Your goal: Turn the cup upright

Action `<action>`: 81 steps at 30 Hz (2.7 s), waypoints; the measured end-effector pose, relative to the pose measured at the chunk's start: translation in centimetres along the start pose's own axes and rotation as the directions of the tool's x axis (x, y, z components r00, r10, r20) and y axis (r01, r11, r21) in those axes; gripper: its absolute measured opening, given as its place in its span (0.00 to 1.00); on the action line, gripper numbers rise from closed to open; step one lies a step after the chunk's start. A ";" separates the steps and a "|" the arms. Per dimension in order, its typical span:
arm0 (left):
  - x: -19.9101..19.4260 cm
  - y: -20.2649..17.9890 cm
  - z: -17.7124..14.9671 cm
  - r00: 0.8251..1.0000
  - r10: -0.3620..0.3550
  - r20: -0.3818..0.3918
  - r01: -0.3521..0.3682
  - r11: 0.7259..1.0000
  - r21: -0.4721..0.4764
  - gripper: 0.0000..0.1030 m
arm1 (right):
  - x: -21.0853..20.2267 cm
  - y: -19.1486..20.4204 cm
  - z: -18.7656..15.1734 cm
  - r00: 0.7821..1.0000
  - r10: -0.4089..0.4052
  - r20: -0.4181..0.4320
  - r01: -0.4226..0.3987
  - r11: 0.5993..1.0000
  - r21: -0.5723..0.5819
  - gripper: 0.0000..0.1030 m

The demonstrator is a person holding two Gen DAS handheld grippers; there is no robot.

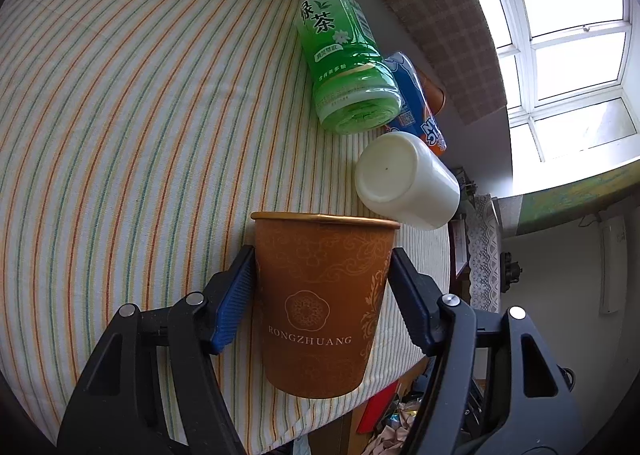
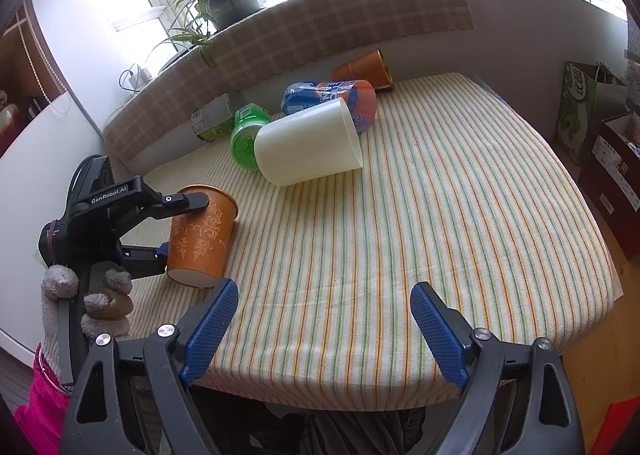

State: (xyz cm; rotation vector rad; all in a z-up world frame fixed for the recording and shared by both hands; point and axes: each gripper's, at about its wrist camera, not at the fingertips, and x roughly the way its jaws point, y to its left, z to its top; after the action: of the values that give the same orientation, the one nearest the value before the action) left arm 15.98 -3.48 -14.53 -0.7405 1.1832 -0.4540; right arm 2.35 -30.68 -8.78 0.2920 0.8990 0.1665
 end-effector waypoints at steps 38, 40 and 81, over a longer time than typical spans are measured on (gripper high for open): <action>-1.0 -6.1 -3.3 0.902 0.176 0.393 -0.355 0.821 0.447 0.65 | -0.3 0.0 -0.2 1.000 0.006 0.002 -0.006 1.000 0.021 0.87; -1.1 -6.1 -3.5 0.901 0.172 0.398 -0.356 0.818 0.452 0.65 | -0.2 0.0 -0.2 1.000 0.009 0.001 -0.009 1.000 0.022 0.87; -2.3 -5.3 -7.8 0.935 0.179 0.306 -0.316 0.813 0.489 0.78 | -1.4 1.9 -0.7 0.999 0.028 0.018 -0.028 1.000 -0.009 0.87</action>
State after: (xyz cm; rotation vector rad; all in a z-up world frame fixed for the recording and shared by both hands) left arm 8.15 -7.77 -10.66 -0.1430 0.8416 -0.4274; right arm 0.94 -29.13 -7.57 0.2976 0.8765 0.1936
